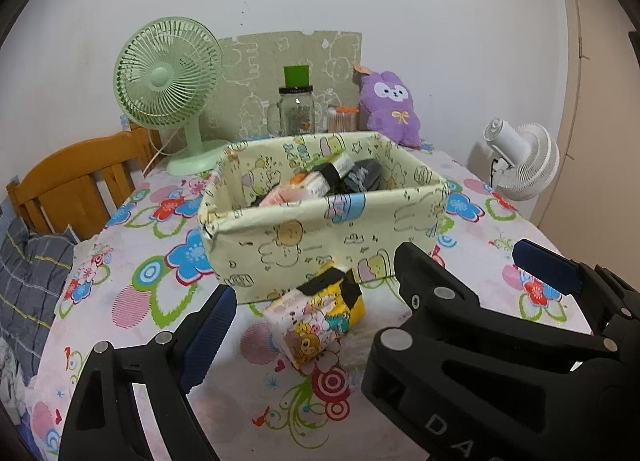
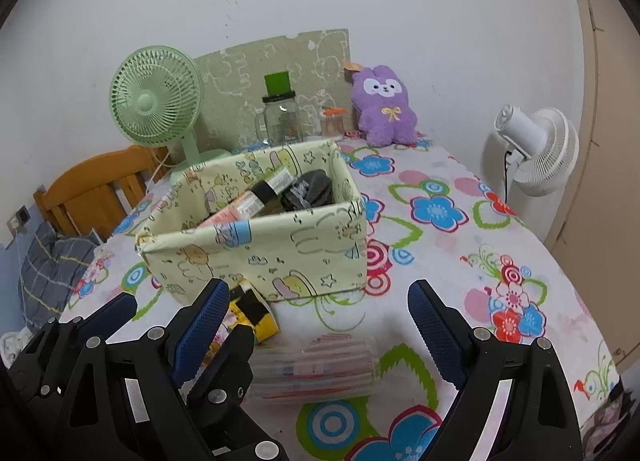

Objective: Organize soft objects
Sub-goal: 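Withdraw both tools from the basket toward the yellow cartoon pack, then close the left tool around the yellow cartoon pack while the right tool grasps the clear plastic bag, then lift and carry the yellow pack and clear bag over the basket with both tools, then lower the yellow pack into the basket with the left tool while the right tool lowers the clear bag, then open both tools to release the yellow pack and clear bag into the basket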

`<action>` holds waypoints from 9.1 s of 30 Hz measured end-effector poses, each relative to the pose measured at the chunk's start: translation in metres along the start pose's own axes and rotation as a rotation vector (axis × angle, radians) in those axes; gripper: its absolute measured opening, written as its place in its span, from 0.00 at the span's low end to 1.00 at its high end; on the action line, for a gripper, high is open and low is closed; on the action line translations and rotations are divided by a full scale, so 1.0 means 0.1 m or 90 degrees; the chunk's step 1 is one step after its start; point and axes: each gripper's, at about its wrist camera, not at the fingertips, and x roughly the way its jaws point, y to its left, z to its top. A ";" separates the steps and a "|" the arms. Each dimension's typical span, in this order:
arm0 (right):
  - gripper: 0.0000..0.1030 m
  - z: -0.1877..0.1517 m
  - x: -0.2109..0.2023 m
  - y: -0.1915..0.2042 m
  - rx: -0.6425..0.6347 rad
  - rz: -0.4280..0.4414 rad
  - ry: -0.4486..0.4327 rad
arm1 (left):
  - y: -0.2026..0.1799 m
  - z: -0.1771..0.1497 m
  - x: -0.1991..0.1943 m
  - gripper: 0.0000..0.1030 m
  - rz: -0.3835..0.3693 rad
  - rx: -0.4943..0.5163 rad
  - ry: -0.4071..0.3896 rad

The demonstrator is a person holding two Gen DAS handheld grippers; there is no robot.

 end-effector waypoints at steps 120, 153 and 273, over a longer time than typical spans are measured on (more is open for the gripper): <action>0.26 -0.26 0.17 -0.18 0.022 -0.007 0.089 | -0.16 -0.23 0.14 0.54 -0.041 0.009 0.076; 0.26 0.21 -0.74 0.10 -0.010 0.040 -0.036 | -0.04 0.17 -0.76 0.54 0.006 -0.020 -0.046; 0.93 1.01 1.00 0.26 -0.043 0.046 0.022 | 0.33 0.92 0.77 0.88 0.021 -0.033 0.037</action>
